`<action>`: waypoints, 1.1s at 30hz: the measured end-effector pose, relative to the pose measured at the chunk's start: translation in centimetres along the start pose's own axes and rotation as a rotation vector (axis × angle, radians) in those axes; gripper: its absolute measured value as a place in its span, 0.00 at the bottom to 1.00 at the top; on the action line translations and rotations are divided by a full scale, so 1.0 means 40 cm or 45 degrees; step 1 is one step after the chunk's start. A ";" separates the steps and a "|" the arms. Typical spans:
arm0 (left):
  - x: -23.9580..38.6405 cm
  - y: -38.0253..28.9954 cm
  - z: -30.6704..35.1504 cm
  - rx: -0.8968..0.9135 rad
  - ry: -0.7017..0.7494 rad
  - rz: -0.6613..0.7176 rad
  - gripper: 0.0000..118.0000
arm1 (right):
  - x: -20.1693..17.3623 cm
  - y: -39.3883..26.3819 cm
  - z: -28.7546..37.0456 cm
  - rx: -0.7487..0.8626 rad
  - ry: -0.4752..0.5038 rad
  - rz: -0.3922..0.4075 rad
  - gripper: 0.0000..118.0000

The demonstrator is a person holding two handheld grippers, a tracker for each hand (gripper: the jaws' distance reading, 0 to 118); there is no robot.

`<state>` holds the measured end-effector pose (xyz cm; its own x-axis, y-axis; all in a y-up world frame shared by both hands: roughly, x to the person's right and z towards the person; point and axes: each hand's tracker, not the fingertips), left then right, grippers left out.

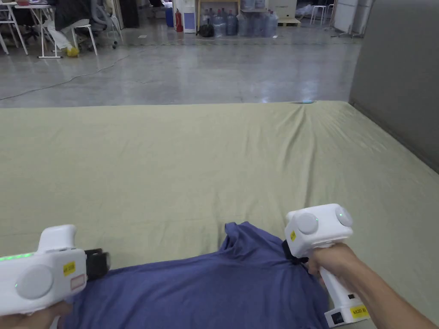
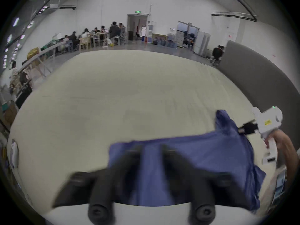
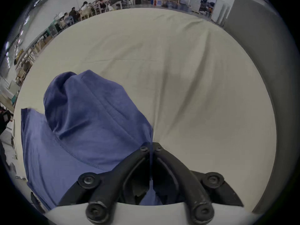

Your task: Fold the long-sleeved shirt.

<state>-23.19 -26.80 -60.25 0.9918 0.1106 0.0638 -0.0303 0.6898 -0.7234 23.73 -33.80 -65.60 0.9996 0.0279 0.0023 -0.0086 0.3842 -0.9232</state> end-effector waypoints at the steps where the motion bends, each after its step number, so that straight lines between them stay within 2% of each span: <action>1: -0.016 0.015 -0.034 -0.047 0.024 0.019 0.96 | -0.004 -0.003 -0.003 0.003 -0.004 -0.002 0.00; 3: -0.045 0.040 -0.094 -0.102 0.079 0.051 0.97 | -0.013 -0.005 -0.004 0.009 -0.020 0.013 0.00; 9: -0.095 0.018 -0.227 -0.363 0.163 0.169 0.93 | -0.013 0.001 -0.004 0.001 -0.022 0.035 0.00; 11: -0.082 -0.018 -0.249 -0.407 0.196 0.120 0.83 | -0.011 0.000 -0.009 0.003 -0.021 0.030 0.00; 12: -0.074 -0.040 -0.255 -0.391 0.239 0.072 0.73 | -0.013 -0.002 -0.008 0.006 -0.022 0.029 0.00; 13: -0.062 -0.044 -0.239 -0.297 0.233 0.060 0.72 | -0.014 -0.005 -0.007 0.010 -0.023 0.030 0.00; 14: -0.047 -0.037 -0.225 -0.313 0.267 0.058 0.66 | -0.015 -0.004 -0.007 0.016 -0.026 0.030 0.00; 15: -0.036 -0.033 -0.203 -0.302 0.255 0.057 0.38 | -0.017 -0.004 0.003 0.021 -0.030 0.028 0.00; 16: -0.029 -0.023 -0.178 -0.253 0.168 0.035 0.00 | -0.018 -0.003 0.022 0.028 -0.033 0.025 0.00; 17: -0.027 -0.015 -0.154 -0.220 0.076 0.069 0.00 | -0.015 -0.004 0.049 0.060 -0.025 0.015 0.00; 20: -0.016 0.022 -0.087 -0.186 0.068 -0.012 0.00 | 0.010 0.000 0.131 0.172 0.014 -0.014 0.00; 23: -0.018 0.071 -0.011 -0.110 0.043 -0.033 0.00 | 0.039 -0.005 0.233 0.222 0.146 -0.065 0.00; 28: -0.015 0.163 0.147 0.051 -0.049 -0.018 0.00 | 0.059 0.020 0.409 0.366 0.155 0.005 0.00; 33: 0.005 0.317 0.319 0.257 -0.083 -0.007 0.00 | 0.087 0.114 0.653 0.602 0.142 0.004 0.00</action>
<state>-24.94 -8.92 -60.64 0.9820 0.1480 0.1170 -0.0554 0.8190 -0.5712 26.47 -7.85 -59.75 0.9961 -0.0592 -0.0654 0.0028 0.7621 -0.6475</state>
